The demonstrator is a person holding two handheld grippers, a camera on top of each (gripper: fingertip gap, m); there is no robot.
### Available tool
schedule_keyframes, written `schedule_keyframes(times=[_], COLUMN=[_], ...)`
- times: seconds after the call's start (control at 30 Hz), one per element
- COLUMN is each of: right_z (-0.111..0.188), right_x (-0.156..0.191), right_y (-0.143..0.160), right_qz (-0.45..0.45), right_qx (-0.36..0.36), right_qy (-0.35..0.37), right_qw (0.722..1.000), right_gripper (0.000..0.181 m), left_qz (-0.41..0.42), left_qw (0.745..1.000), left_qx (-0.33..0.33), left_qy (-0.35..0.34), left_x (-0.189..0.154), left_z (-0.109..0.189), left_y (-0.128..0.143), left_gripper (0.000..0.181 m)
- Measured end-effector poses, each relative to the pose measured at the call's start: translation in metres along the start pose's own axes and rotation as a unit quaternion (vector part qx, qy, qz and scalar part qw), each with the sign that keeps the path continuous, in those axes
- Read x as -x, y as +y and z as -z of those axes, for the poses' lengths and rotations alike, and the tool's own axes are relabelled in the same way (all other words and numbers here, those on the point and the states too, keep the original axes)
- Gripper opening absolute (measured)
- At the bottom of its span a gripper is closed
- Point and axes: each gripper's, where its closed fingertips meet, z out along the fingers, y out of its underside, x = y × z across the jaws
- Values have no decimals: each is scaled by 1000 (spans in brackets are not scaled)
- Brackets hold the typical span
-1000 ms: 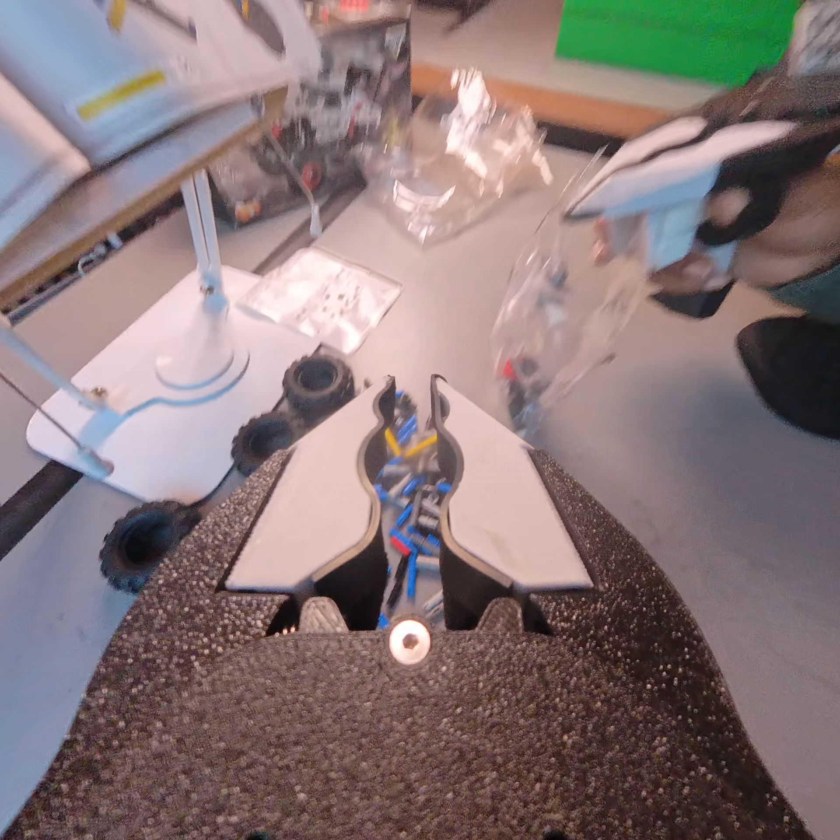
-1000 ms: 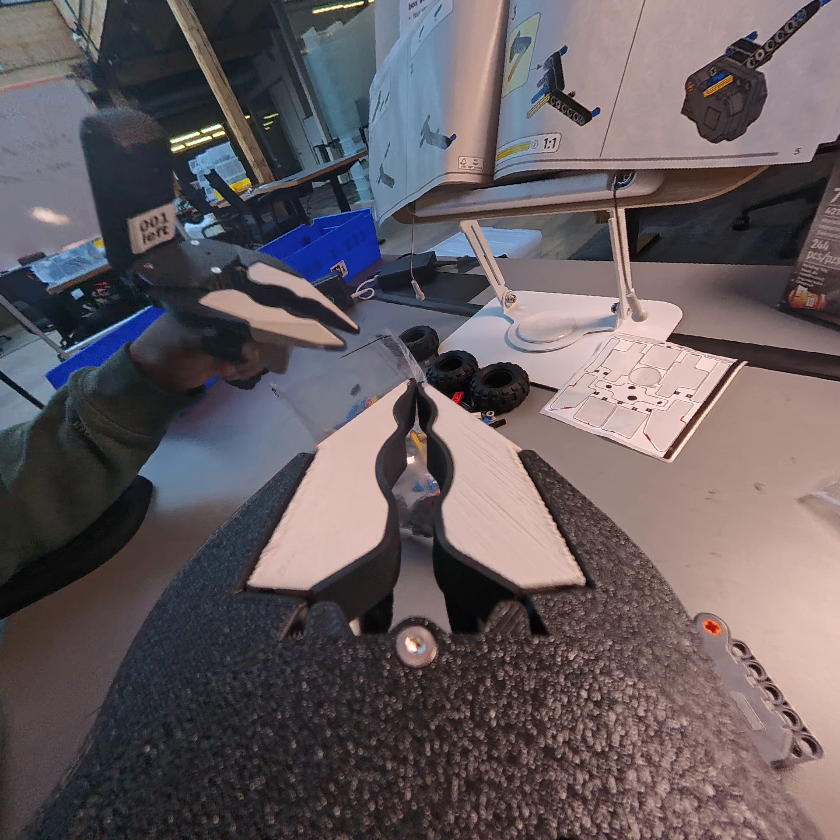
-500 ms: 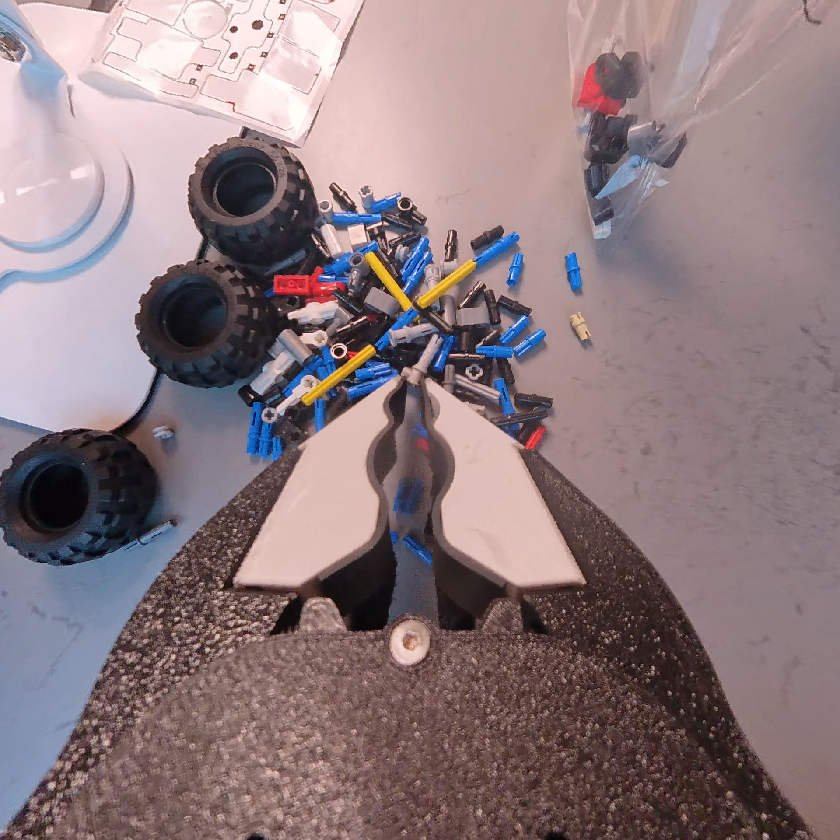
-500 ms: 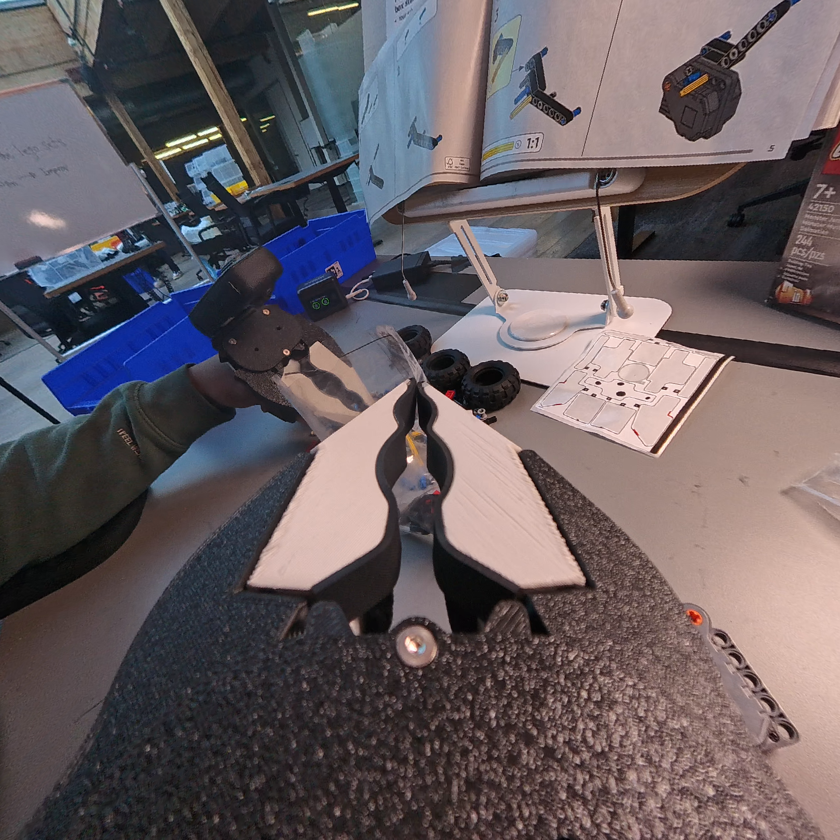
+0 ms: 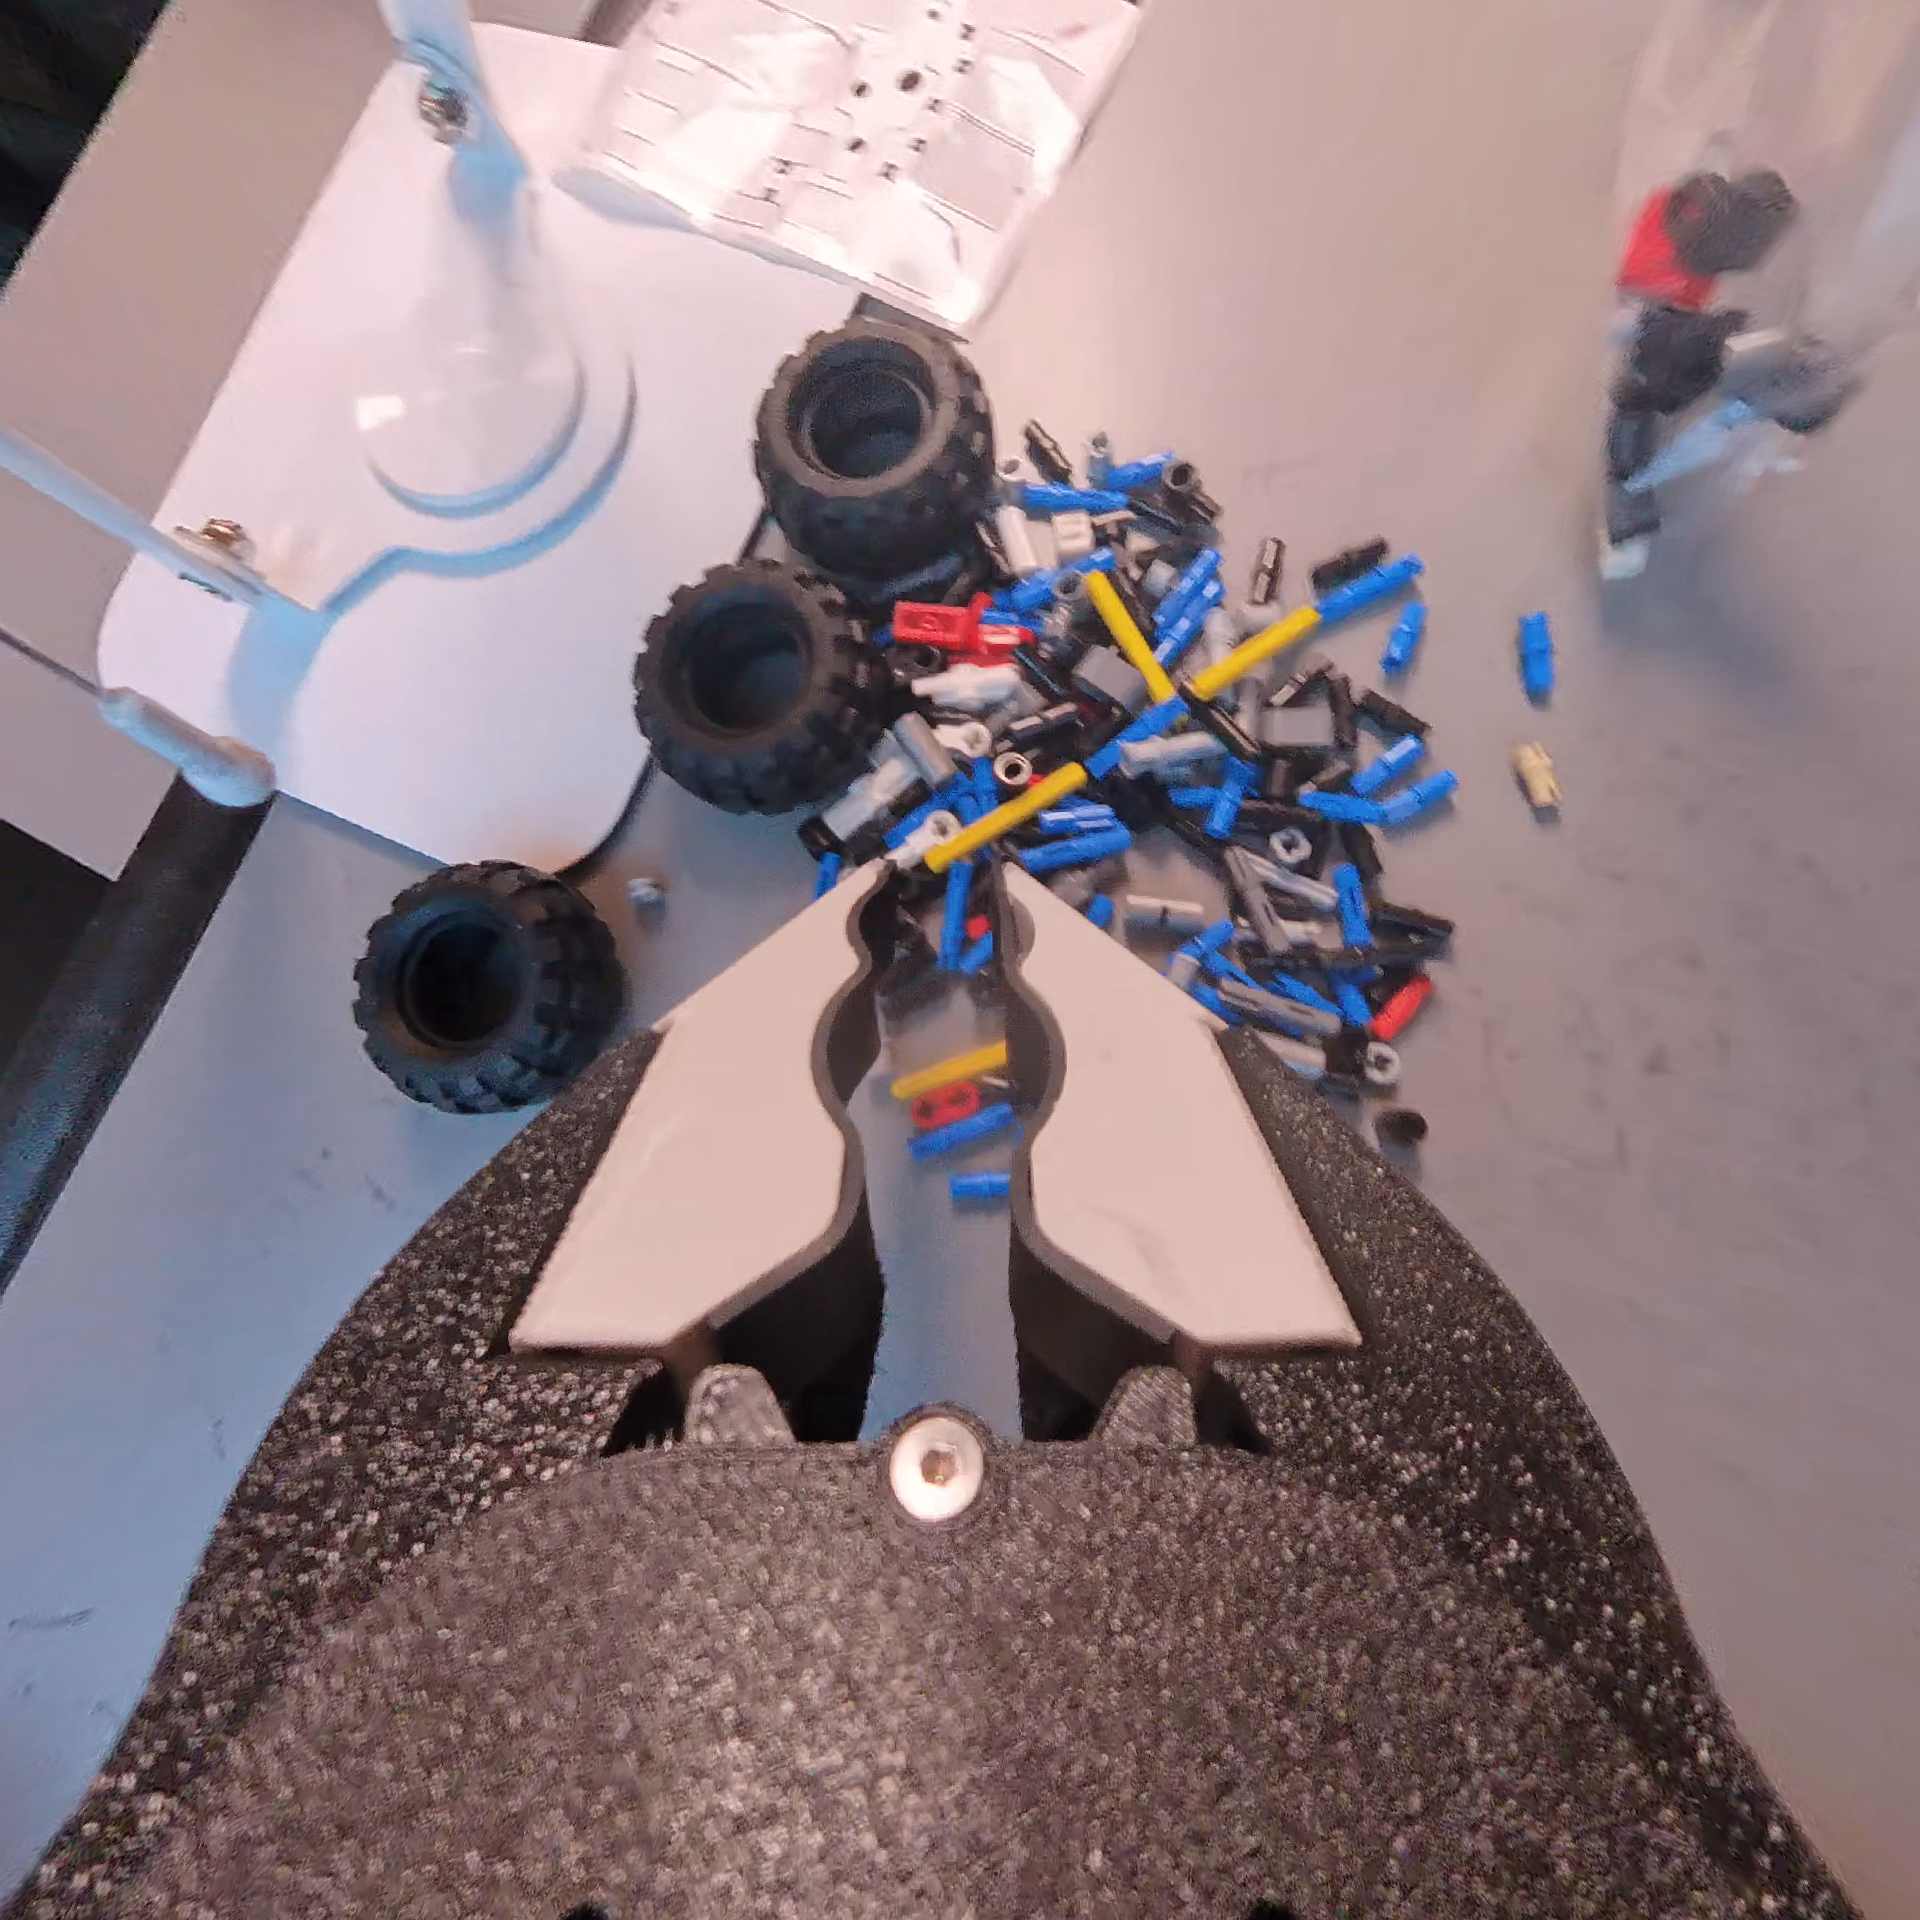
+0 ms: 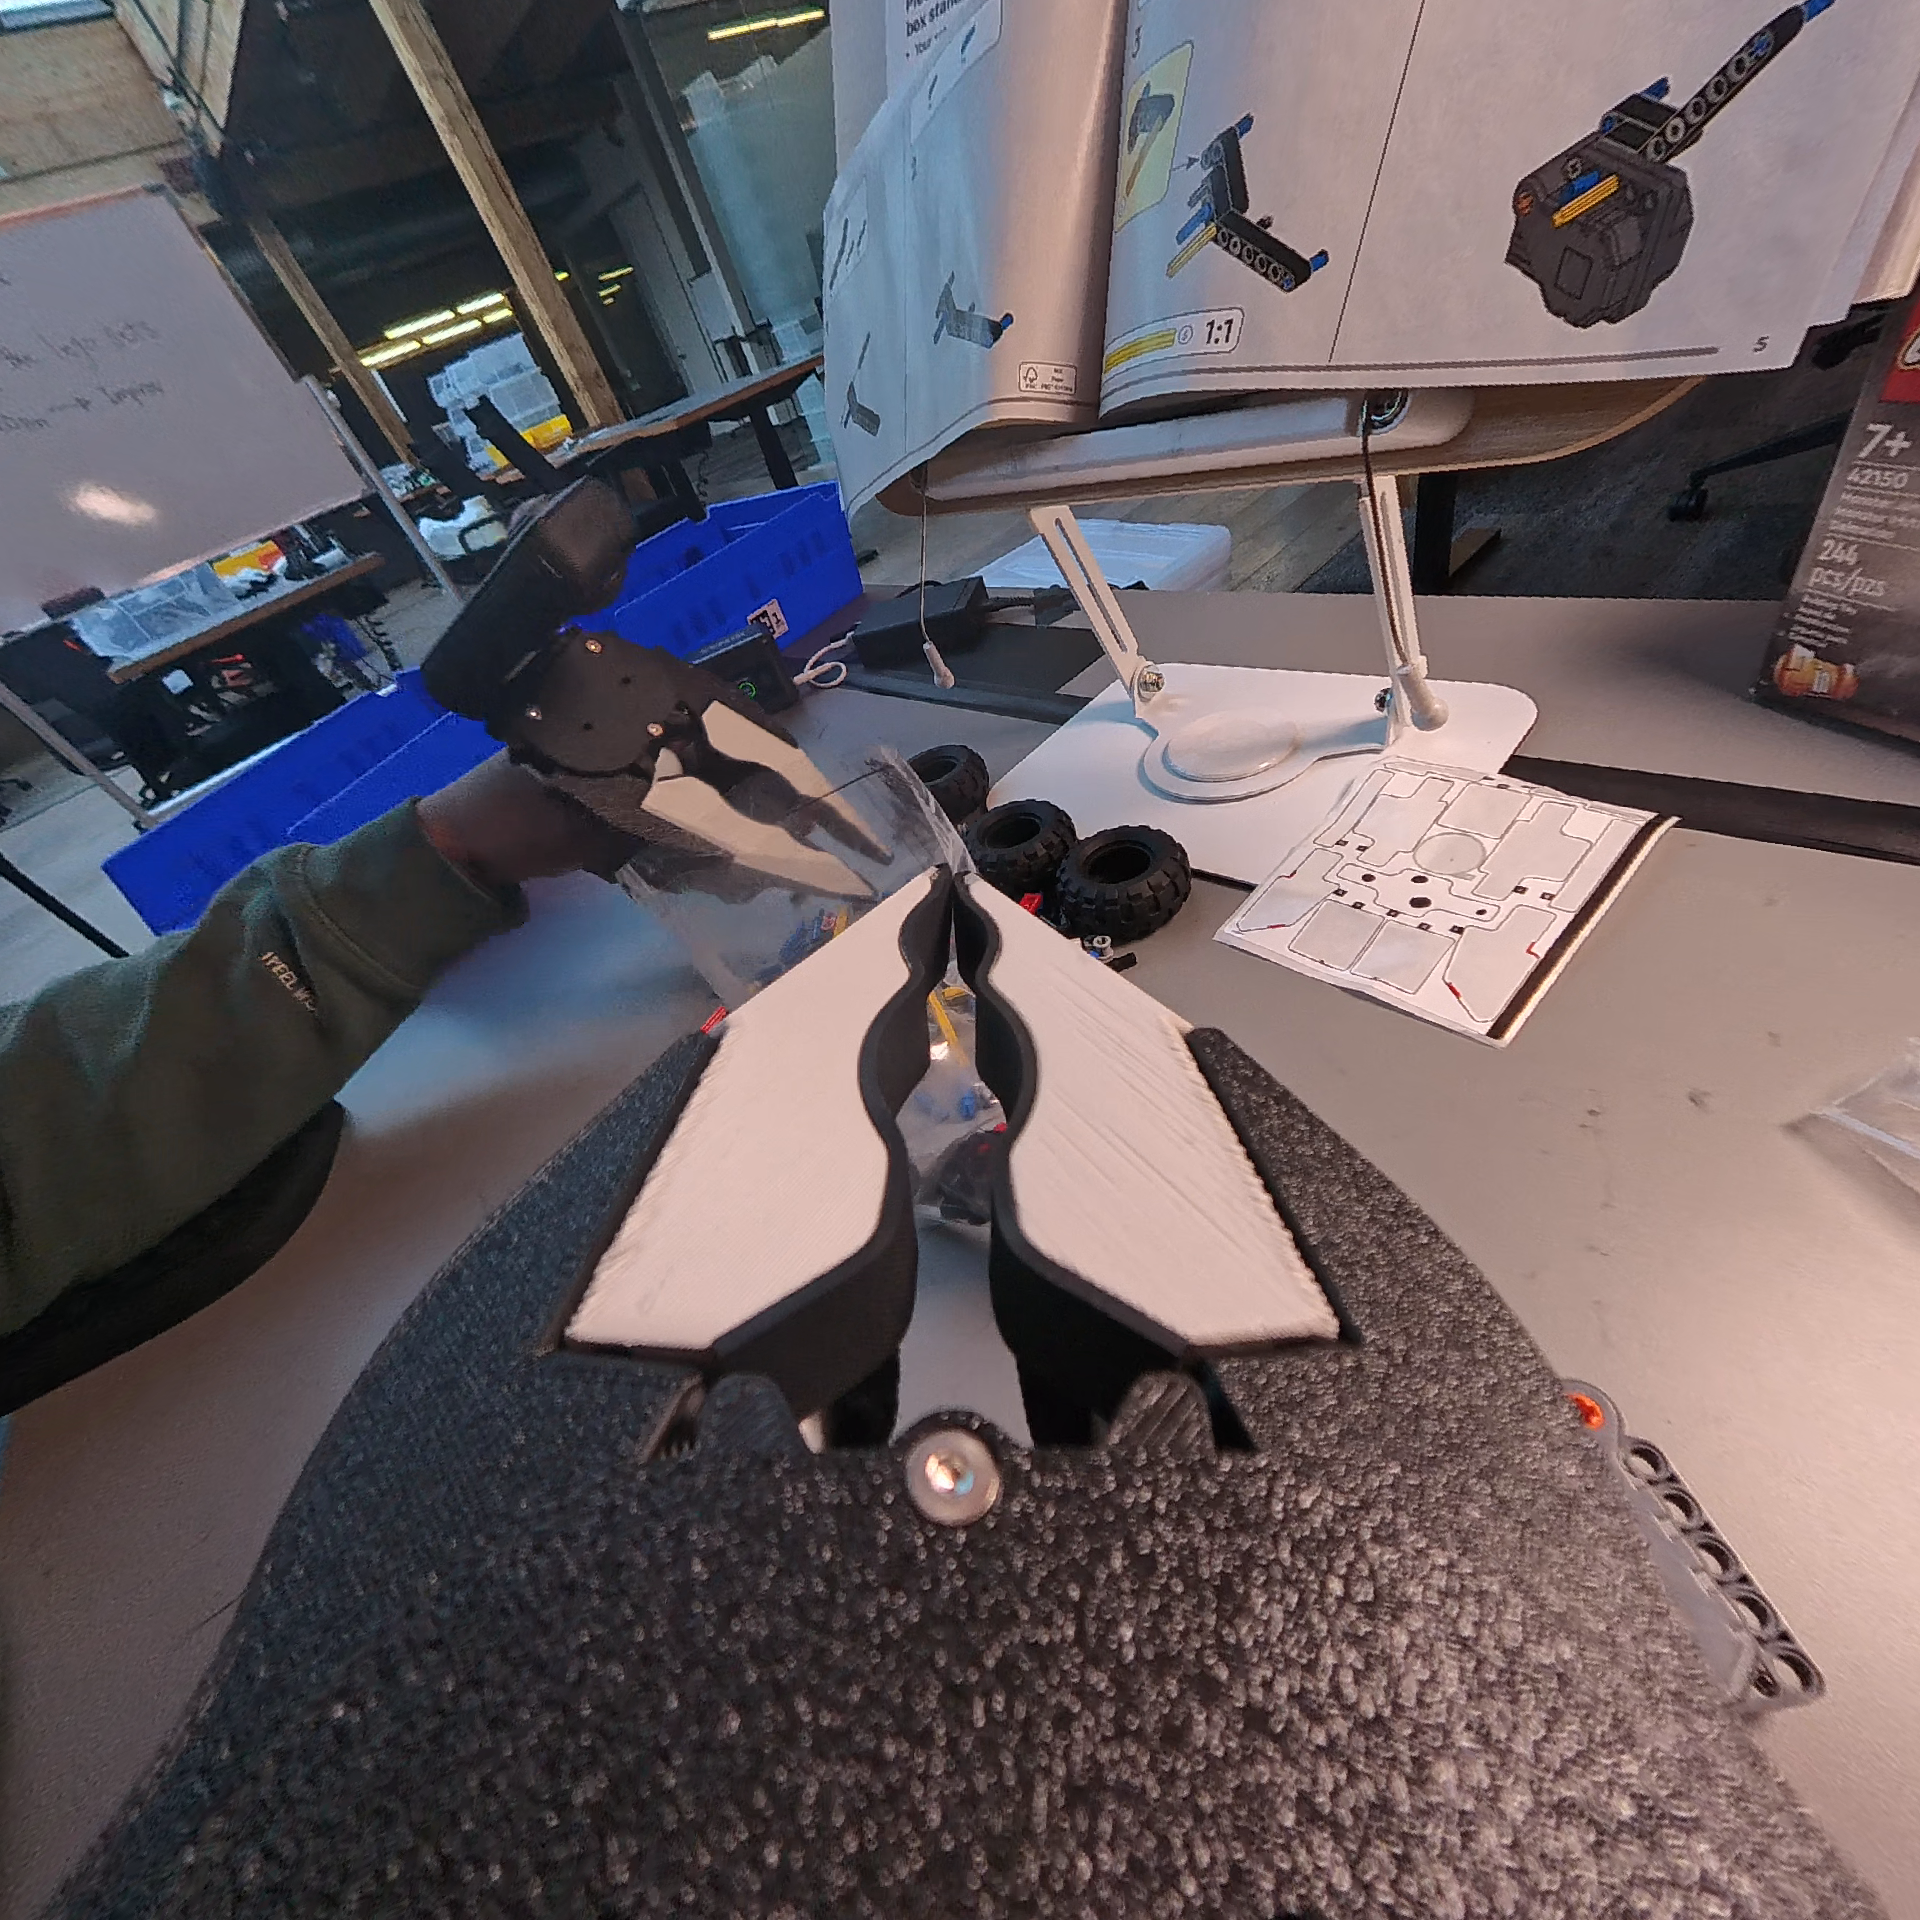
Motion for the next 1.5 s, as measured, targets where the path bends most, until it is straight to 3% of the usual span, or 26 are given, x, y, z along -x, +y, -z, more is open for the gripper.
schedule_keyframes(times=[0.17,0.3,0.6,0.7,0.83,0.97,1.1,1.2,1.27,1.33,1.4,1.5], right_z=[-1,-1,0,0,-5,-10,-9,-8,-7,-7,-8,-9], right_x=[-1,-2,-4,-3,3,11,10,7,6,5,4,5], right_y=[1,2,2,2,5,9,10,9,8,8,8,10], right_qz=[-2,-4,-8,-6,-5,-1,-1,-3,-4,-6,-8,-7], right_qx=[1,3,0,1,5,11,10,9,7,6,7,9], right_qy=[0,-1,-3,-3,-10,-16,-12,-10,-9,-9,-9,-12], right_qw=[1000,1000,1000,1000,1000,1000,1000,1000,1000,1000,1000,1000], right_gripper=[0,0,0,0,0,0,0,0,0,0,0,0], left_qz=[69,60,18,29,16,-20,-5,29,46,70,95,87], left_qw=[997,998,1000,995,967,972,969,967,978,990,992,995], left_qx=[-20,0,-13,-89,-214,-190,-189,-214,-194,-125,-81,-42], left_qy=[23,24,17,47,135,138,158,135,65,4,-2,-11], left_x=[8,6,3,-9,-62,-98,-104,-75,-34,5,20,27], left_z=[-26,-40,-30,2,62,60,54,65,58,34,9,-16], left_y=[-11,-8,-14,-46,-119,-143,-142,-137,-115,-73,-38,-14], left_gripper=[15,12,7,7,7,7,17,15,13,13,13,14])
